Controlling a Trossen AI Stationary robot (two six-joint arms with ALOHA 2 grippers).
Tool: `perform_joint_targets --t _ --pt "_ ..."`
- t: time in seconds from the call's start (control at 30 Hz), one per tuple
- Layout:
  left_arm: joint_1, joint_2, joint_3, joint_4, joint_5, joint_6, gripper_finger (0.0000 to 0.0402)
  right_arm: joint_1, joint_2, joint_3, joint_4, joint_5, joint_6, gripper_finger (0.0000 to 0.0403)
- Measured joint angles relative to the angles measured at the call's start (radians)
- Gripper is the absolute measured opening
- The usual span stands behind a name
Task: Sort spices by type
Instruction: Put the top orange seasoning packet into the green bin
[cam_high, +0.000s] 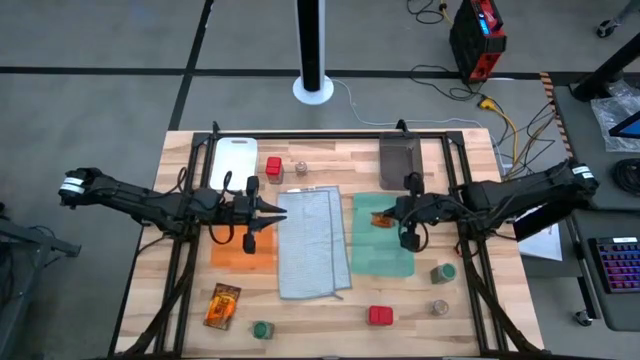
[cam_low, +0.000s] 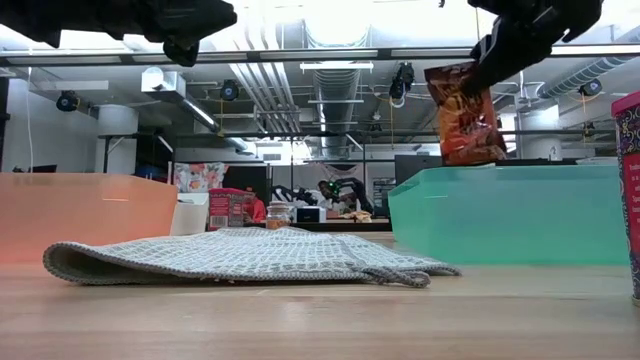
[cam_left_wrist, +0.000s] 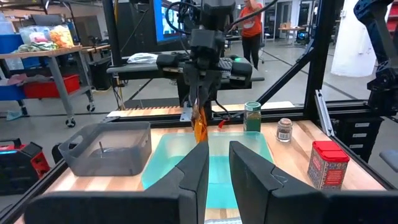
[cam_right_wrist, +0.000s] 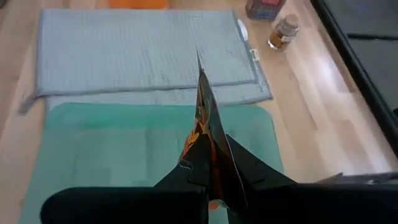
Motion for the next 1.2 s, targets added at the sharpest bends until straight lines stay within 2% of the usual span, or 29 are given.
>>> perform_joint_targets --t 0.17,0.4,0.57,0.73,1.03,1.2 --pt "0.000 0.000 0.000 0.000 0.000 -0.002 0.0048 0.000 0.006 -0.024 0.028 0.097 -0.043 0.0012" --pt "0.000 0.000 0.000 0.000 0.000 -0.002 0.0048 -0.002 0.007 -0.168 0.284 0.121 -0.106 0.0012" --pt "0.000 0.000 0.000 0.000 0.000 -0.002 0.0048 -0.003 0.007 -0.250 0.387 0.198 -0.131 0.0012" --pt "0.000 0.000 0.000 0.000 0.000 -0.001 0.0048 -0.020 0.014 -0.302 0.495 0.196 -0.143 0.0012" --pt "0.000 0.000 0.000 0.000 0.000 0.004 0.0048 -0.076 0.084 -0.308 0.524 0.184 -0.154 0.0012" --pt "0.000 0.000 0.000 0.000 -0.001 0.005 0.0048 -0.093 0.148 -0.308 0.594 0.139 -0.158 0.0012"
